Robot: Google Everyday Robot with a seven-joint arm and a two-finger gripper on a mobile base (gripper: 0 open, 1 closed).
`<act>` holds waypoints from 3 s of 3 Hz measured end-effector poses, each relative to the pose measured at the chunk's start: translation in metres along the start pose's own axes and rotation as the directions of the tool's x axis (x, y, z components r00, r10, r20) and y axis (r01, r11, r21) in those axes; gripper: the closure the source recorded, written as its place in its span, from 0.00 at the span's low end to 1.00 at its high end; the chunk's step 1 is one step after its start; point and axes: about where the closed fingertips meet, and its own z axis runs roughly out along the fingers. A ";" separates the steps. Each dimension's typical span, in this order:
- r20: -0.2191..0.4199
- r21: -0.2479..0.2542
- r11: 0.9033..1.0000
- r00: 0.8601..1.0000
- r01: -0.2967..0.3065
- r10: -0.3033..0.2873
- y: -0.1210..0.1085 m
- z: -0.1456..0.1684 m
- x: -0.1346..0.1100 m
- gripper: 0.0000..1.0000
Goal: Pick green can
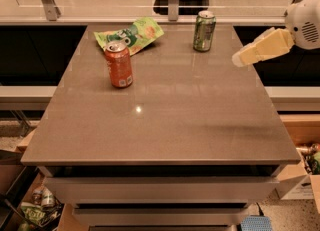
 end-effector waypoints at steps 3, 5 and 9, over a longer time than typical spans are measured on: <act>0.079 0.100 0.992 0.995 -0.077 0.069 -0.004 -0.006 0.002 0.00; 0.228 0.120 0.979 0.964 -0.167 0.136 -0.039 0.027 -0.008 0.00; 0.376 -0.007 0.957 0.886 -0.290 0.271 -0.086 0.126 -0.019 0.00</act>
Offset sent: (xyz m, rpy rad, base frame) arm -0.0170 -0.0136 0.0027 0.0468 -0.0763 -0.1568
